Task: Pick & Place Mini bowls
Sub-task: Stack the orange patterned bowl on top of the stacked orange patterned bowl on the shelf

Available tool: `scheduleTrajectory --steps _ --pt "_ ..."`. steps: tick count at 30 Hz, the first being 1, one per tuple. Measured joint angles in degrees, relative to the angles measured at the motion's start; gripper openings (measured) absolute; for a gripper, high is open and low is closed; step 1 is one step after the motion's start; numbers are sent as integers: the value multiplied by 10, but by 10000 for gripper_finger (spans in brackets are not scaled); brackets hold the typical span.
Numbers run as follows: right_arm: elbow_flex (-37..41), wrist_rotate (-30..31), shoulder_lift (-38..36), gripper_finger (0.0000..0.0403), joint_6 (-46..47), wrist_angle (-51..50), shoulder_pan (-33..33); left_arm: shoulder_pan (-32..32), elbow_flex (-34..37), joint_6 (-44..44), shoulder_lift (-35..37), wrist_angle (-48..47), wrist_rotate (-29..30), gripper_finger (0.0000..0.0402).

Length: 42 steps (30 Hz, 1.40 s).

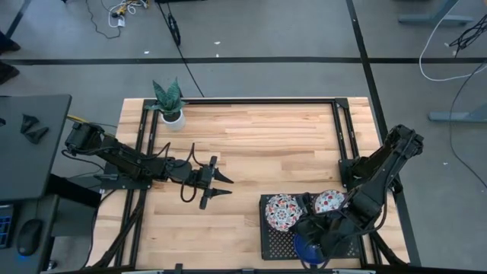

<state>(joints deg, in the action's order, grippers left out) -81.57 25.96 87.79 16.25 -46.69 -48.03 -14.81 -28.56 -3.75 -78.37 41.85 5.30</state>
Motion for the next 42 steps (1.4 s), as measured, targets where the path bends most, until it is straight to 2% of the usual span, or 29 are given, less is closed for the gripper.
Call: scheduleTrajectory --steps 8,17,20,28,31,37,42 --pt "34 2 0 3 -1 10 2 0 0 0 0 -2 0 167" --pt "34 66 -16 4 -33 38 2 0 0 0 0 -1 6 167" --pt "34 70 -28 4 -34 40 3 0 0 0 0 0 7 167" --pt "34 61 -54 2 -101 69 59 0 0 0 0 0 7 167" --pt "38 25 -54 2 -135 88 98 0 0 0 0 -1 7 167" --pt "133 -130 -70 2 -185 267 179 0 0 0 0 -7 7 167" --pt "183 -155 -80 2 -183 315 205 0 0 0 0 -15 7 167"
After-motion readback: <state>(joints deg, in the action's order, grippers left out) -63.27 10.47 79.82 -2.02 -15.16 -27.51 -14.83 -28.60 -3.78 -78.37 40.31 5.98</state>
